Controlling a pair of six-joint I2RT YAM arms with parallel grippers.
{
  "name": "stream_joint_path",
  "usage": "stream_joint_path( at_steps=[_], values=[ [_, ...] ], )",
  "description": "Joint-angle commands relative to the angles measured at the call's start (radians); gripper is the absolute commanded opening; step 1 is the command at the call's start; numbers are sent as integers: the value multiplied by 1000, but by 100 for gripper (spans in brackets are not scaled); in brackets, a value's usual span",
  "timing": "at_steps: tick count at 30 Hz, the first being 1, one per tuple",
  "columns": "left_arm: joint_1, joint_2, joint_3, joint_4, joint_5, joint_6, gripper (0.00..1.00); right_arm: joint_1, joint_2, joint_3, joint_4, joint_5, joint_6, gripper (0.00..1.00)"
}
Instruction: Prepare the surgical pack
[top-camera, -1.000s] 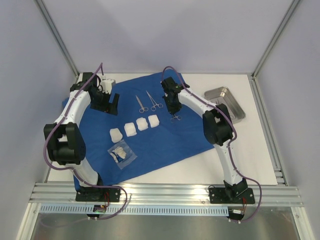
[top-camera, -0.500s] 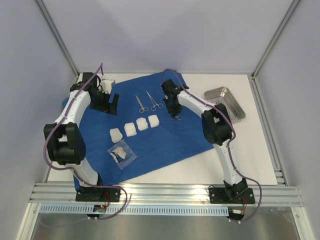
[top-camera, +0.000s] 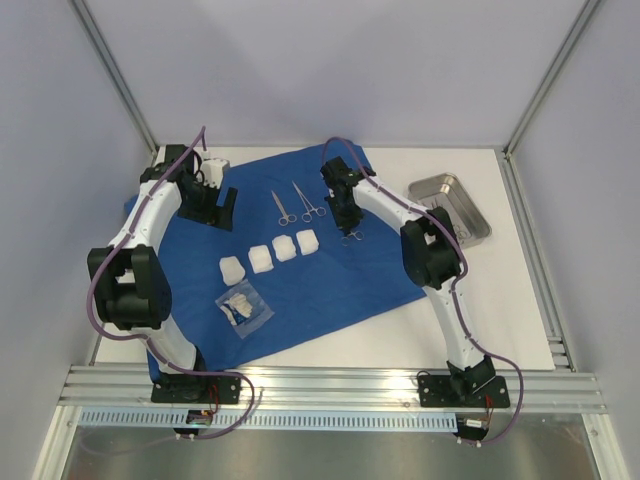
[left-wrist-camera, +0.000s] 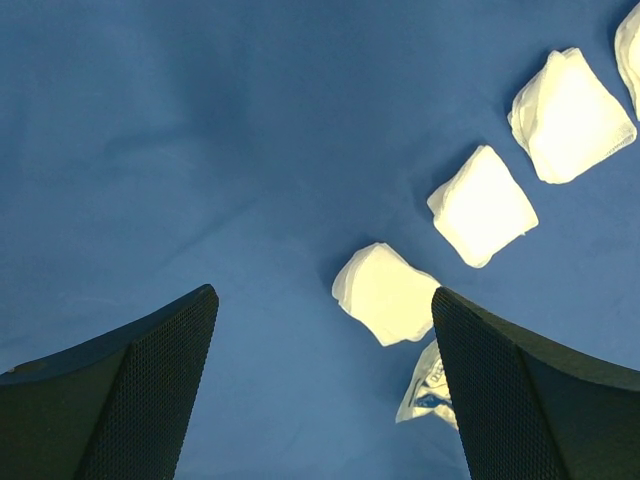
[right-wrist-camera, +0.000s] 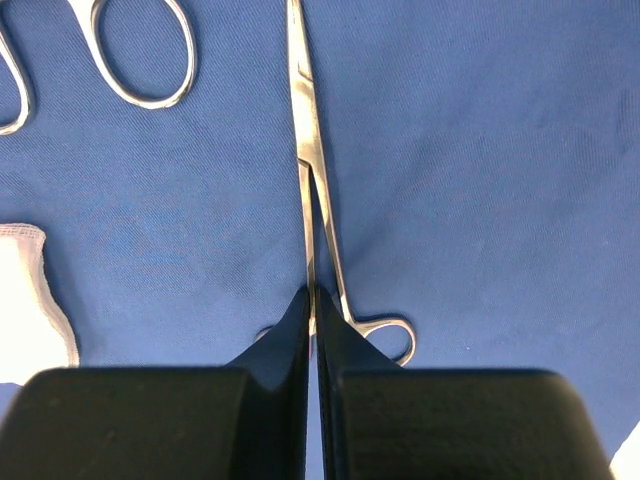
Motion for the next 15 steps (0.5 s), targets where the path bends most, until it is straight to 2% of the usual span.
stream_joint_path(
  at_steps=[1,8,14,15],
  values=[
    [1,-14,56,-14,1,12,97,4,0,27,24,2,-25,1],
    [1,-19,99,-5,-2,13,97,-21,-168,61,65,-24,-88,0],
    [1,-30,148,-49,24,23,97,-123,-356,-100,105,6,-172,0],
    [1,-33,157,-55,26,23,97,-177,-384,-132,108,-33,-195,0]
  ],
)
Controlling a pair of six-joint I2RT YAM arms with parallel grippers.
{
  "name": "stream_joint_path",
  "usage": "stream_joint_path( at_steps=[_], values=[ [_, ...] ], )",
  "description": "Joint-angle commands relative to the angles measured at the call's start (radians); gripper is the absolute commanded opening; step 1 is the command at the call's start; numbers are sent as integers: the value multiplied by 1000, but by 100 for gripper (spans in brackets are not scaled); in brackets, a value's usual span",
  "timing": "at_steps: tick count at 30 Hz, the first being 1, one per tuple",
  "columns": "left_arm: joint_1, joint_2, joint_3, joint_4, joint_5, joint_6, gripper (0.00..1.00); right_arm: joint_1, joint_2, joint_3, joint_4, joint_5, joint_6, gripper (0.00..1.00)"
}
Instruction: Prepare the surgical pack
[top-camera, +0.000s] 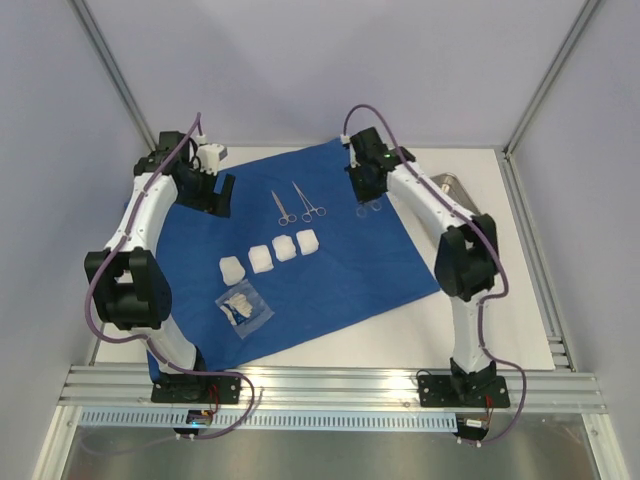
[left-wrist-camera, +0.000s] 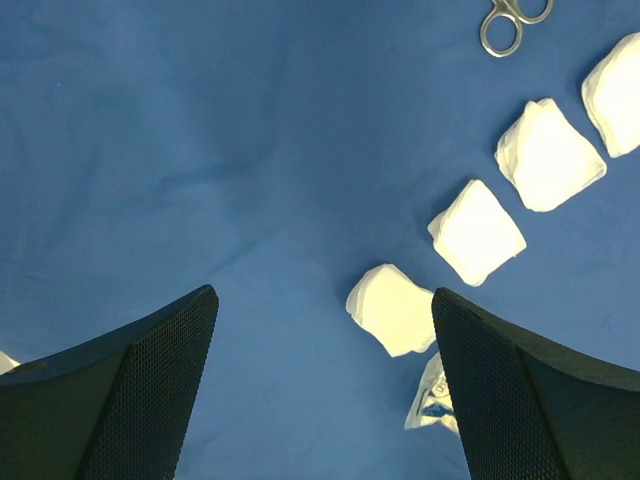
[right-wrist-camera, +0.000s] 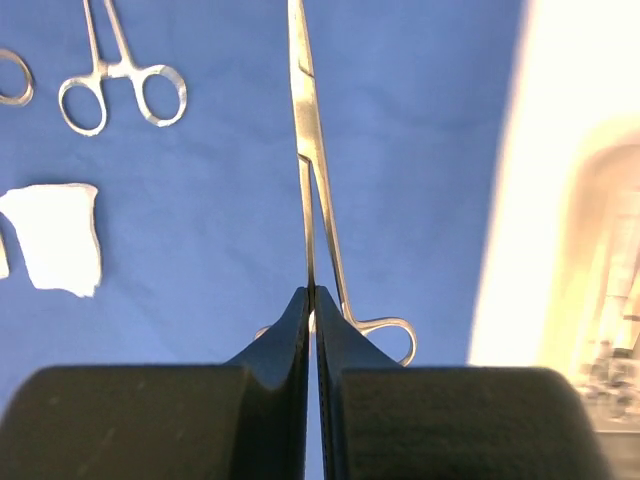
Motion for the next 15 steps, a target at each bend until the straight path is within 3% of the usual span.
stream_joint_path(
  at_steps=[1,3,8,15],
  values=[
    [1,-33,57,-44,33,15,97,-138,-190,-109,52,-40,-104,1],
    [1,-33,78,-64,46,14,97,-236,-226,-160,42,-109,-161,0],
    [1,-51,94,-80,56,-5,97,-395,-246,-260,66,-53,-310,0],
    [1,-79,100,-135,41,10,97,-530,-156,-254,95,-57,-366,0]
  ],
)
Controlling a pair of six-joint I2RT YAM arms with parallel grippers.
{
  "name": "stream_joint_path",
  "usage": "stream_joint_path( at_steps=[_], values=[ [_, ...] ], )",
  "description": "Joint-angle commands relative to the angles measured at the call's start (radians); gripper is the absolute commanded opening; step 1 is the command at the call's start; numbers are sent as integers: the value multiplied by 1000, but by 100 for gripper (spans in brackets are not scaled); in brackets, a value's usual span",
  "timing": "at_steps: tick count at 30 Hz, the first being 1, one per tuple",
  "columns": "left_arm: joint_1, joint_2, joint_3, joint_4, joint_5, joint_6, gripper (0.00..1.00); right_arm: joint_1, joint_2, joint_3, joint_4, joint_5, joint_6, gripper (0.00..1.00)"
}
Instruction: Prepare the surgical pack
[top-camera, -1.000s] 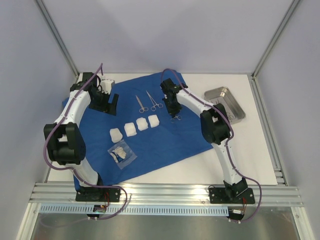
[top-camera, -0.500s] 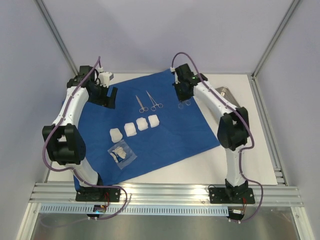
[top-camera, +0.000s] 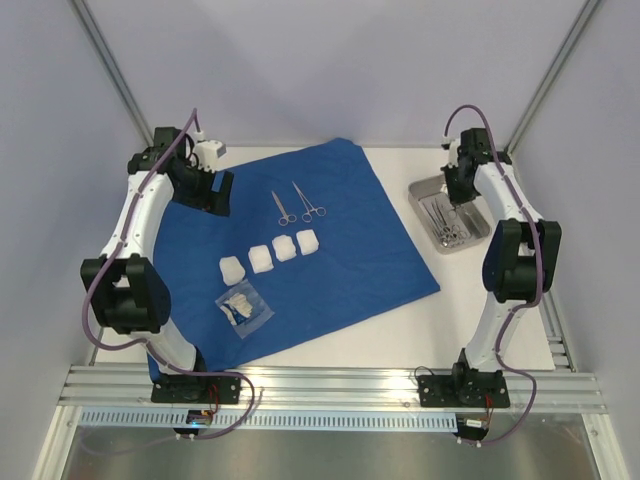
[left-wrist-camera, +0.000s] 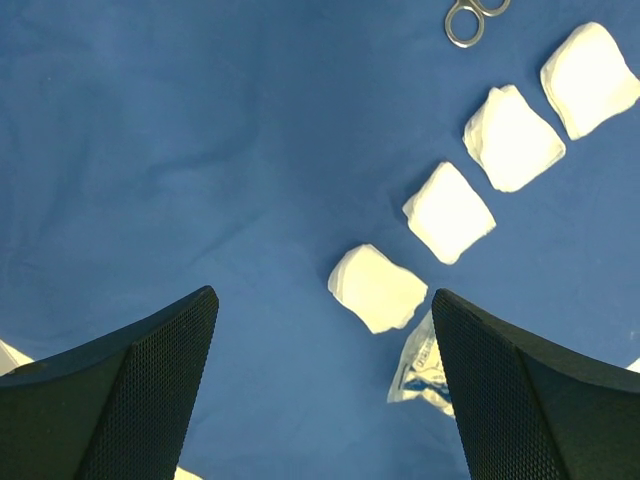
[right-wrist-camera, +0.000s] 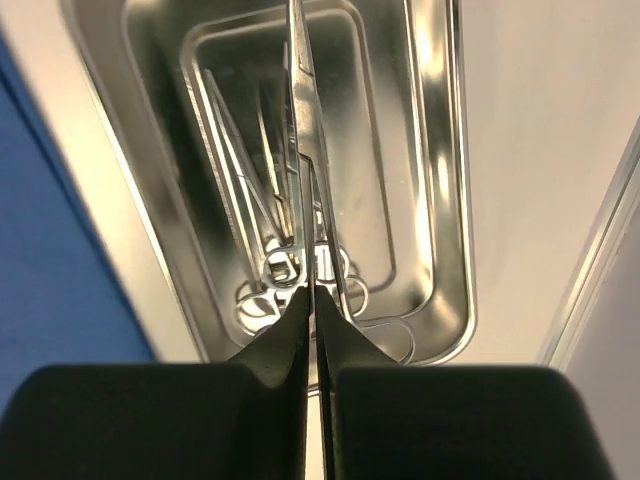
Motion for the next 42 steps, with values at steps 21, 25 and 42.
stream_joint_path(
  at_steps=[21,25,42],
  values=[
    [1,-83,2,-71,-41,28,97,-75,214,56,31,5,-140,4],
    [2,-84,-1,-66,-45,28,97,-75,203,70,20,17,-132,27],
    [-79,94,169,-45,-174,-108,88,168,-58,111,85,95,227,46]
  ],
)
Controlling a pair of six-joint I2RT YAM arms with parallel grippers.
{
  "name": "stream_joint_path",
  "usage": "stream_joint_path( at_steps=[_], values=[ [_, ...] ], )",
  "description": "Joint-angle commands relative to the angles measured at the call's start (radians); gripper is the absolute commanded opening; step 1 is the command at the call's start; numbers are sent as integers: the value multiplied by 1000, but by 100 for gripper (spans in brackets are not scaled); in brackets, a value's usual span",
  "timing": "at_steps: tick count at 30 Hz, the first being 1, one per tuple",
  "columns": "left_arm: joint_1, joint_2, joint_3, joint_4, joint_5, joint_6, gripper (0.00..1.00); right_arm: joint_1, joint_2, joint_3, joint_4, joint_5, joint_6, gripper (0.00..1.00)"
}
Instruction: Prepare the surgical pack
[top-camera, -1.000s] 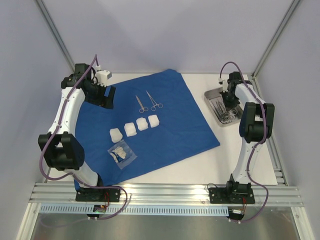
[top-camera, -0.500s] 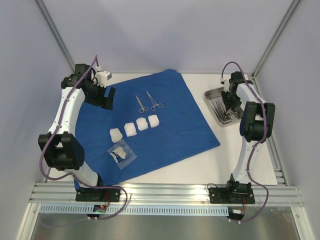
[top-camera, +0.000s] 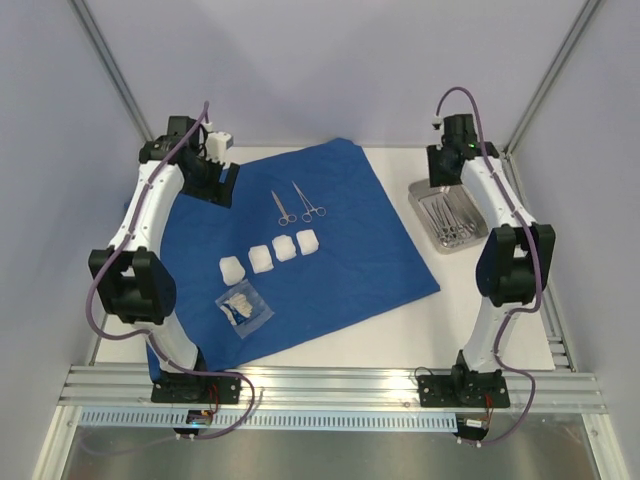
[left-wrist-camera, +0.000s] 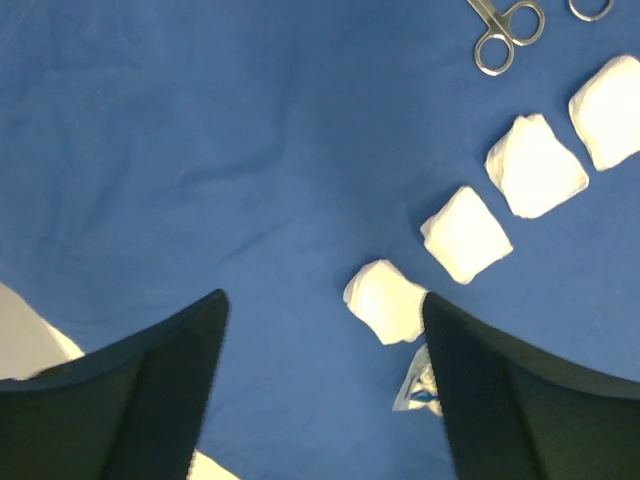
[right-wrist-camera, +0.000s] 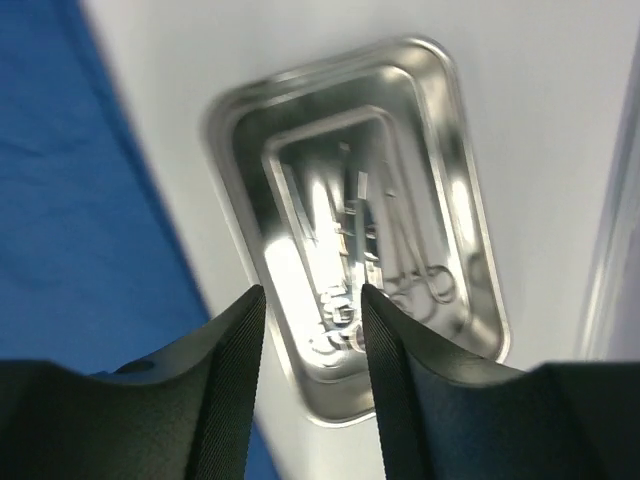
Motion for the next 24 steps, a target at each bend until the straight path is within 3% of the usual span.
stream_joint_path(
  at_steps=[1,4,8,14,21,24],
  values=[
    [-31,57,60,14,-55,-89,82,169,-60,45,57,8,115,47],
    [-60,124,110,13,-61,-133,74,267,-43,77,100,8,147,47],
    [-107,206,170,7,-47,-205,71,344,15,128,160,-135,293,41],
    [-107,261,174,13,-58,-221,71,499,240,321,154,-153,314,29],
    [-77,213,54,83,-110,-221,71,605,513,539,224,-135,327,31],
    [-64,200,14,102,-133,-221,72,629,618,661,169,-28,324,32]
  ],
)
